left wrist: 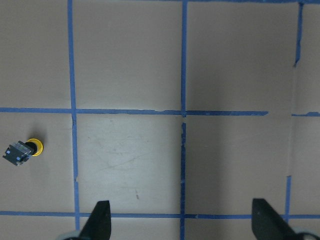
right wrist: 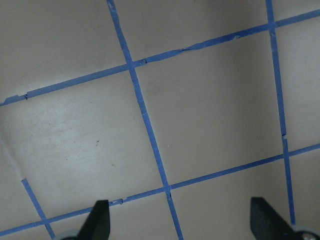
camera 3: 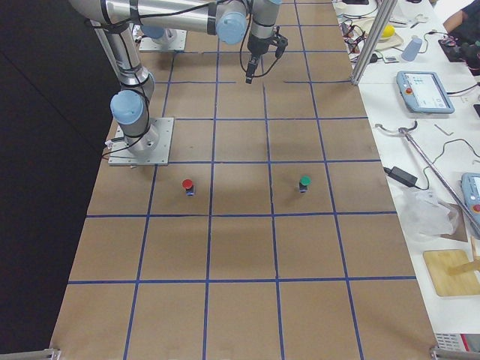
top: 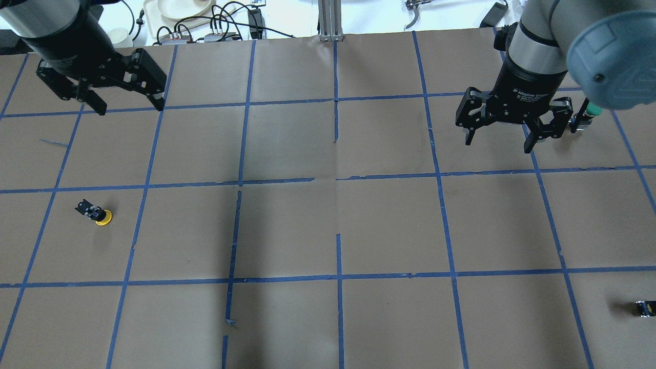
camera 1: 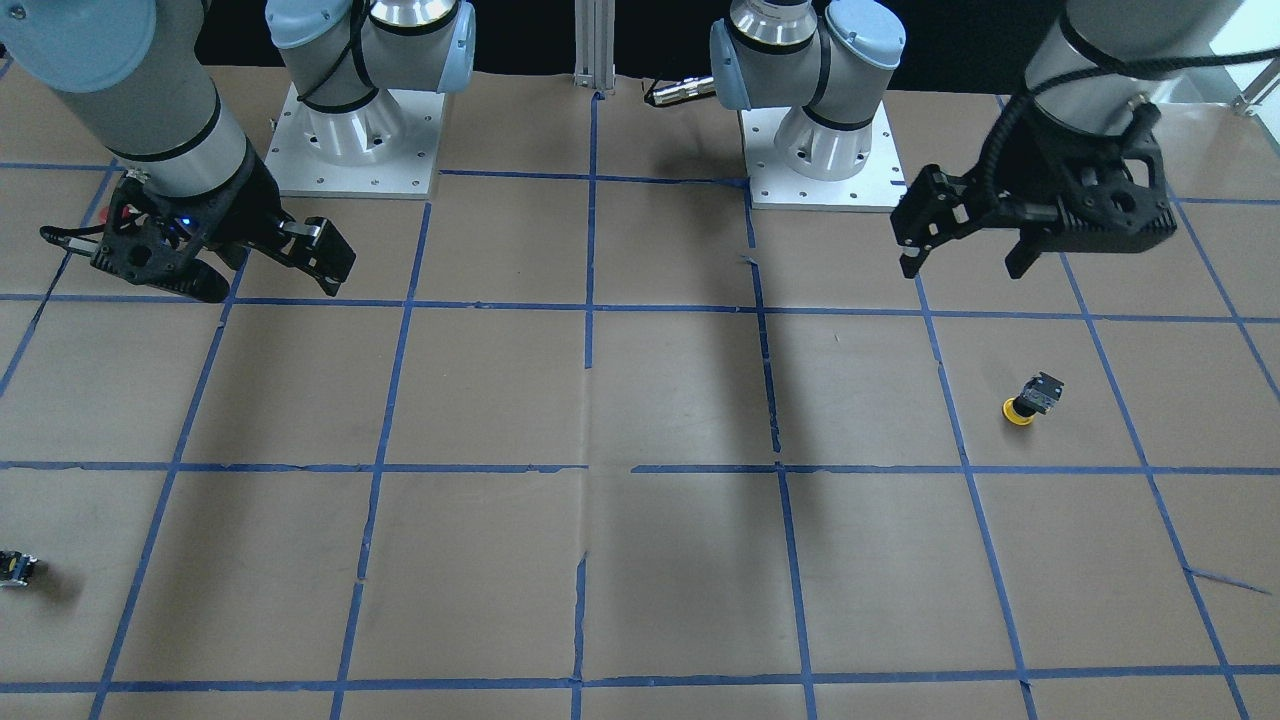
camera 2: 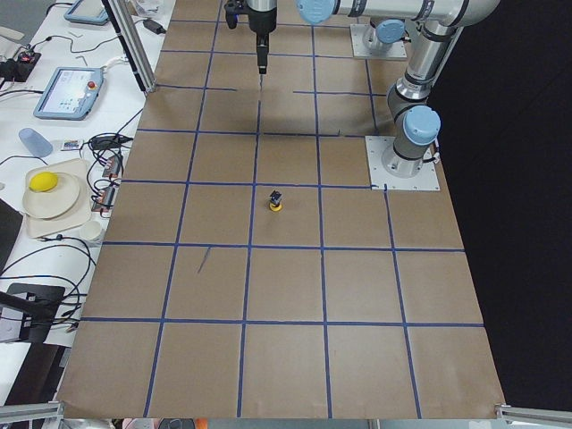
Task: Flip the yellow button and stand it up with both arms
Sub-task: 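Move the left gripper down toward the yellow button lying on its side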
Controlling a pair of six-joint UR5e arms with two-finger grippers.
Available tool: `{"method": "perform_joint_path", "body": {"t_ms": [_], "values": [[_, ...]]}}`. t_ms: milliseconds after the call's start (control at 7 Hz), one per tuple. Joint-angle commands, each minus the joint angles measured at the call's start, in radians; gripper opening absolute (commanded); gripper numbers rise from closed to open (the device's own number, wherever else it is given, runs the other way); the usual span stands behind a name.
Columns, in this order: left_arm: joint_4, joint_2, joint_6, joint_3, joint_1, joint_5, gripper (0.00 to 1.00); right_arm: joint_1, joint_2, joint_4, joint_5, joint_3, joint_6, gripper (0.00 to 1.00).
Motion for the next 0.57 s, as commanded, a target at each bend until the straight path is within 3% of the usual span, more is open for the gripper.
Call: {"method": "perform_joint_path", "body": {"t_ms": [0, 429], "values": [[0.105, -0.007, 0.206, -0.15, 0.18, -0.001, 1.0, 0.0, 0.0, 0.004, -0.002, 0.0, 0.022, 1.0], [0.484, -0.045, 0.505, -0.408, 0.3, 0.015, 1.0, 0.002, 0.0, 0.004, -0.004, 0.001, 0.023, 1.0]]}}
